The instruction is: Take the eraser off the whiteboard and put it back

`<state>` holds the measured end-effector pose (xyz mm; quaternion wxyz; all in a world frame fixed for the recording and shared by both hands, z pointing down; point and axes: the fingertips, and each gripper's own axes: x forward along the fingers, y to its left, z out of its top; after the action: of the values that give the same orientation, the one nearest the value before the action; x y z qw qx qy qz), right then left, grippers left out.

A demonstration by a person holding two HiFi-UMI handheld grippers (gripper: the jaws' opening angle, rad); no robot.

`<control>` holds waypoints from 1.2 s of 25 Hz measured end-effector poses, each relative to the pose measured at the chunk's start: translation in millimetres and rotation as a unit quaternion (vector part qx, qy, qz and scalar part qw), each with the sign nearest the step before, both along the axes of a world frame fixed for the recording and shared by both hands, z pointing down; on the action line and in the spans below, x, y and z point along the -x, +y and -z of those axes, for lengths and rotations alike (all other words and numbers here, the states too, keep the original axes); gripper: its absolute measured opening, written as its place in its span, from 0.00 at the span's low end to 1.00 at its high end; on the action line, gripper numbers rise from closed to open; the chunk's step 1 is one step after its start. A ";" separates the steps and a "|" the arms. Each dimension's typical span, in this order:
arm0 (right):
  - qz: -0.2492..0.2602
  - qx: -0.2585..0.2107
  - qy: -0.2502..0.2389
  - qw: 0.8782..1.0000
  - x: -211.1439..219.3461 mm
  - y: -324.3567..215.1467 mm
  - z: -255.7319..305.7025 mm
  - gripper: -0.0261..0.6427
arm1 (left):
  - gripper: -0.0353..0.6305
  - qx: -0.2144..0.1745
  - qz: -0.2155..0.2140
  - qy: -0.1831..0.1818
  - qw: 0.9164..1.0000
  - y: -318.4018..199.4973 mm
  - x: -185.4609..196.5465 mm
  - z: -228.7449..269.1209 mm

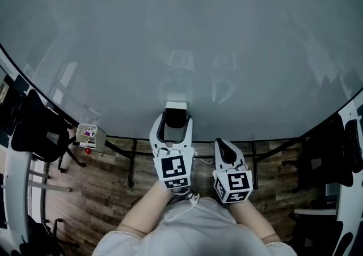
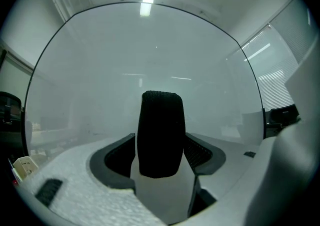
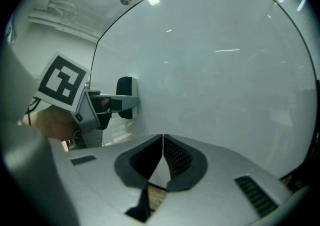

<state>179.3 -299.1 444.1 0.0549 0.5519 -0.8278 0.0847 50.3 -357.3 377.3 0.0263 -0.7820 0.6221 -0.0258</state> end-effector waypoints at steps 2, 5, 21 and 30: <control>-0.002 -0.008 0.000 1.000 -1.0 3.1 3.2 0.08 | 0.50 -0.010 0.006 0.000 1.000 6.7 2.5 2.2; -0.006 -0.018 0.000 1.000 -3.2 6.5 7.3 0.08 | 0.51 -0.007 0.007 0.002 1.000 18.7 4.1 -4.8; 0.006 -0.001 0.003 1.000 9.8 33.5 -9.9 0.08 | 0.12 0.071 -0.043 0.025 0.996 78.6 -5.2 -63.6; 0.028 0.007 0.005 1.000 19.1 50.5 -16.3 0.08 | 0.08 0.094 -0.062 0.022 0.993 95.2 -14.4 -74.5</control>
<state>160.2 -248.7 460.4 0.0653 0.5287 -0.8419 0.0862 64.7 -262.1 451.8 -0.0594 -0.8187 0.5675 -0.0646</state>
